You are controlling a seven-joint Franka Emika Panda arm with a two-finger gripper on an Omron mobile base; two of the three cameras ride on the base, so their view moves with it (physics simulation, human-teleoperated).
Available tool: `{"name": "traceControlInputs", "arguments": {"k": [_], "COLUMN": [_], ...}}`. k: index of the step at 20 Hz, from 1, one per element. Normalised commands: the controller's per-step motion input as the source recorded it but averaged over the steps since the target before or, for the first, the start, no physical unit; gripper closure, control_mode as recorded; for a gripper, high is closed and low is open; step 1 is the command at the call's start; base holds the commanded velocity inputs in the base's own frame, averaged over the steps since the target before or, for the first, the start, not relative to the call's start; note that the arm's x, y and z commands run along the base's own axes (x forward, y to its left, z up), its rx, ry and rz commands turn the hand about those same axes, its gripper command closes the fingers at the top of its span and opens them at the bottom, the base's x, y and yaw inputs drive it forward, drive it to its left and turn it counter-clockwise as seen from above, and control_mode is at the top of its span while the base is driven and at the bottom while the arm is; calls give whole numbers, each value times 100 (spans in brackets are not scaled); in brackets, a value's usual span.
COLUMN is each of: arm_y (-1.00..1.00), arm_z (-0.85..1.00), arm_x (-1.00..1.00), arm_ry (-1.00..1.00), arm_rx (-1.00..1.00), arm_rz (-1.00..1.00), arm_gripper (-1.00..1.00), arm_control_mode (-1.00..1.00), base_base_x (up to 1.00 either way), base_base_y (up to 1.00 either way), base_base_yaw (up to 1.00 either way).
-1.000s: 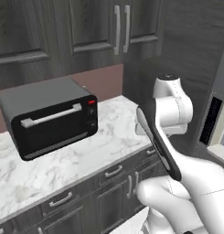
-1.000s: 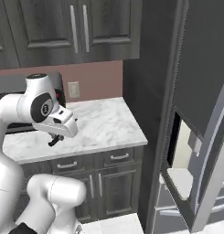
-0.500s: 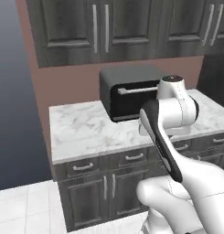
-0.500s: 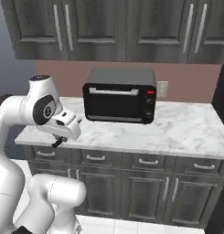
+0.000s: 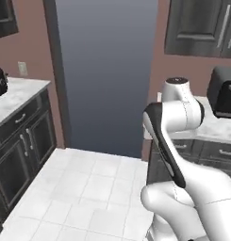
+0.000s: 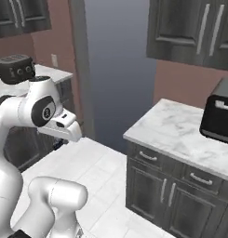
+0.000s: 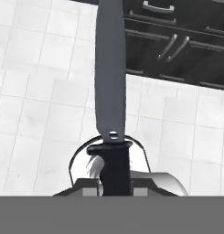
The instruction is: Retrieve the butter from the fridge and place it on a plate on the dining table. Then retrieve the butter knife by the fridge and place it near the plate.
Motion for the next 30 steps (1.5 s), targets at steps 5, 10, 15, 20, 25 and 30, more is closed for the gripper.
{"name": "traceControlInputs", "arguments": {"k": [5,10,15,20,25,30], "arm_y": [0,0,0,0,0,0], "arm_z": [0,0,0,0,0,0], "arm_x": [0,0,0,0,0,0], "arm_ry": [0,0,0,0,0,0], "arm_rx": [0,0,0,0,0,0], "arm_rz": [0,0,0,0,0,0], "arm_gripper": [100,100,100,100,100,100], "arm_control_mode": [100,100,100,100,100,100], "base_base_x": [-11,0,0,0,0,0], "base_base_y": [23,-1,0,0,-9,-20], "base_base_yaw": [96,99,100,100,95,88]}}
